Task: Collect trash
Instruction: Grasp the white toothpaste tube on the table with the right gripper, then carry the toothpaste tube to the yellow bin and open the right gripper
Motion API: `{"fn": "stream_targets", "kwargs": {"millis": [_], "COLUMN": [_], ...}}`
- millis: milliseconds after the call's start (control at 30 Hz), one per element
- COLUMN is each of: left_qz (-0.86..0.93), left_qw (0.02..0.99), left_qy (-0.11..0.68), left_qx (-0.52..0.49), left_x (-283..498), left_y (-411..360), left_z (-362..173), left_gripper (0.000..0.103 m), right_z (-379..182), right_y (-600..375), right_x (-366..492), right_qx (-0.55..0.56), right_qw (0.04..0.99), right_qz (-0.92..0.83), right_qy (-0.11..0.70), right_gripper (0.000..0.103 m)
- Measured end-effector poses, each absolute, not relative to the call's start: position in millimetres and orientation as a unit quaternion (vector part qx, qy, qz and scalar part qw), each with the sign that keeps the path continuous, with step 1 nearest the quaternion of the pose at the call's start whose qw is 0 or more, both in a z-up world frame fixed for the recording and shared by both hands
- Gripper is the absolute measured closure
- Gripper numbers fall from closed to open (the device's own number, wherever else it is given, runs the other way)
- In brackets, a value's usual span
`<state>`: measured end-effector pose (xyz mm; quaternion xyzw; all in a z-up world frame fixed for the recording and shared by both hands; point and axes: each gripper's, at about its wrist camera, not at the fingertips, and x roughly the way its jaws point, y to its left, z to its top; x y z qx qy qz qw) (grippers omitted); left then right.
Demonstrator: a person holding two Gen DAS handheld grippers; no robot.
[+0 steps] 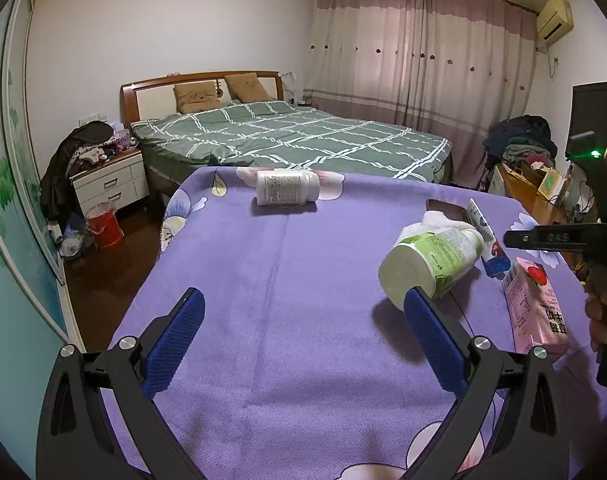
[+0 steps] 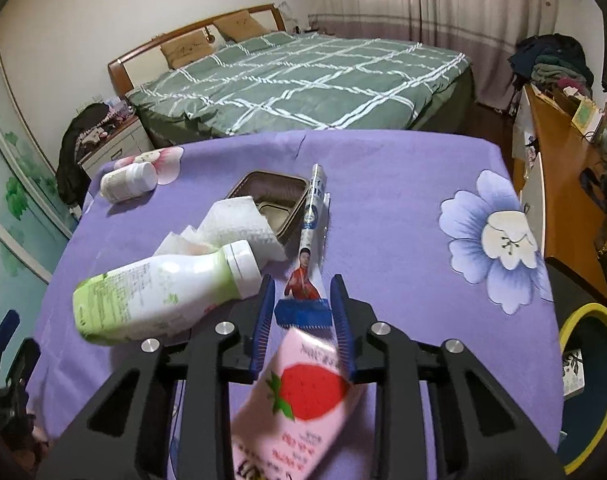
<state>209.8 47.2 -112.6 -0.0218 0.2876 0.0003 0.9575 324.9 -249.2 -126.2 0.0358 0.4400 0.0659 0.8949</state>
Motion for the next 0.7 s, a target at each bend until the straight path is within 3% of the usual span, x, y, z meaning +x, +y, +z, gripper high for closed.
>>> {"fn": "stream_targets", "kwargs": {"millis": [367, 433, 700], "left_qz": [0.0, 0.0, 0.0], "left_qw": [0.958, 0.958, 0.958], "left_qy": [0.286, 0.286, 0.287], "left_qx": [-0.007, -0.007, -0.007], "left_x": [209.4, 209.4, 208.4], "left_y": [40.9, 40.9, 39.9], "left_z": [-113.4, -113.4, -113.9], "left_gripper": [0.005, 0.005, 0.005], "right_z": [-149.9, -153.1, -132.0], "right_y": [-238.0, -238.3, -249.3], "right_x": [357.4, 359.9, 346.5], "right_qx": [0.016, 0.02, 0.038], "right_qw": [0.877, 0.874, 0.892], "right_qz": [0.049, 0.052, 0.05], "right_qy": [0.478, 0.482, 0.447], "right_gripper": [0.075, 0.081, 0.083]}}
